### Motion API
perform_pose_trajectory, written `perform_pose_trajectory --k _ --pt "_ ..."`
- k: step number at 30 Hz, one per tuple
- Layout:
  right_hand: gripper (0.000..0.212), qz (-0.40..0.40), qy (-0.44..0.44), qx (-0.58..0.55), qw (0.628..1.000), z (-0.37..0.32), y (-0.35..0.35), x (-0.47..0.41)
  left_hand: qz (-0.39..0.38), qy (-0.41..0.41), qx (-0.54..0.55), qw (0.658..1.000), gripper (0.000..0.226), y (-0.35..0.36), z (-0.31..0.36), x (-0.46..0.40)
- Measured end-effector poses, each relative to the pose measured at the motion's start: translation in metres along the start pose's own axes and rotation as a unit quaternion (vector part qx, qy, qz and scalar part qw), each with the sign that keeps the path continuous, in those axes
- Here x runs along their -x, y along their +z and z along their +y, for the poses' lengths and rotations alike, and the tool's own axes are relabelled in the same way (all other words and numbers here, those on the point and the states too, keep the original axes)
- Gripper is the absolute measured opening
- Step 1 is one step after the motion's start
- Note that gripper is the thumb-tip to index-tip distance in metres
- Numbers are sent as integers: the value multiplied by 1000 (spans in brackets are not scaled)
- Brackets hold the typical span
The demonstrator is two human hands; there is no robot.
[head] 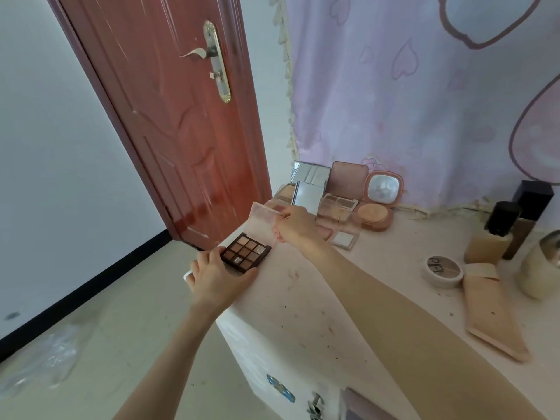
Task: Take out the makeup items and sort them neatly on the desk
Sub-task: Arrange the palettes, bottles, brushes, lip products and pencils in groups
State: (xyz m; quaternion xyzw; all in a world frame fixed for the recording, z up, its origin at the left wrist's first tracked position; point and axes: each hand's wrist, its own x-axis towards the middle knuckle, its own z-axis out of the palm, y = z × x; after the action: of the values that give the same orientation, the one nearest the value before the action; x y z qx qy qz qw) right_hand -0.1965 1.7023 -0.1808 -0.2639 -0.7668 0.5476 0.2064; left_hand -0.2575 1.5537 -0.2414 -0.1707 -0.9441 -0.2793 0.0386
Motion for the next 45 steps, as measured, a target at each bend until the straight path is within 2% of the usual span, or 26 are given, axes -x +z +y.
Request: perform_pose_trajectory --k 6,10,16,24,28,32,35,38,41,45 --pt "37 11 40 -64 997 3 5 -7 -19 -22 -30 999 77 3 -2 -17" --pt "20 3 58 -100 993 2 2 -12 -41 -19 -47 998 75 3 7 -23" --pt "41 -26 80 -90 992 3 -1 -18 -43 -16 -51 998 90 4 14 -29" --pt "46 -76 84 -154 982 9 -6 -20 -32 4 -58 998 90 4 13 -26" --pt "45 -67 96 -172 978 12 -17 -14 -39 14 -60 997 84 2 15 -19" --pt "37 -56 85 -132 986 9 -38 6 1 74 -23 997 70 5 23 2" --pt "21 -45 64 -113 991 11 -64 27 28 187 26 982 54 8 39 28" --pt "19 -24 32 -91 995 17 -95 53 -41 296 111 948 33 10 60 54" --pt "21 3 -17 -11 1000 27 -124 82 -158 319 177 918 22 8 82 77" --pt "18 19 -40 60 997 48 -150 127 -282 347 186 875 22 4 104 106"
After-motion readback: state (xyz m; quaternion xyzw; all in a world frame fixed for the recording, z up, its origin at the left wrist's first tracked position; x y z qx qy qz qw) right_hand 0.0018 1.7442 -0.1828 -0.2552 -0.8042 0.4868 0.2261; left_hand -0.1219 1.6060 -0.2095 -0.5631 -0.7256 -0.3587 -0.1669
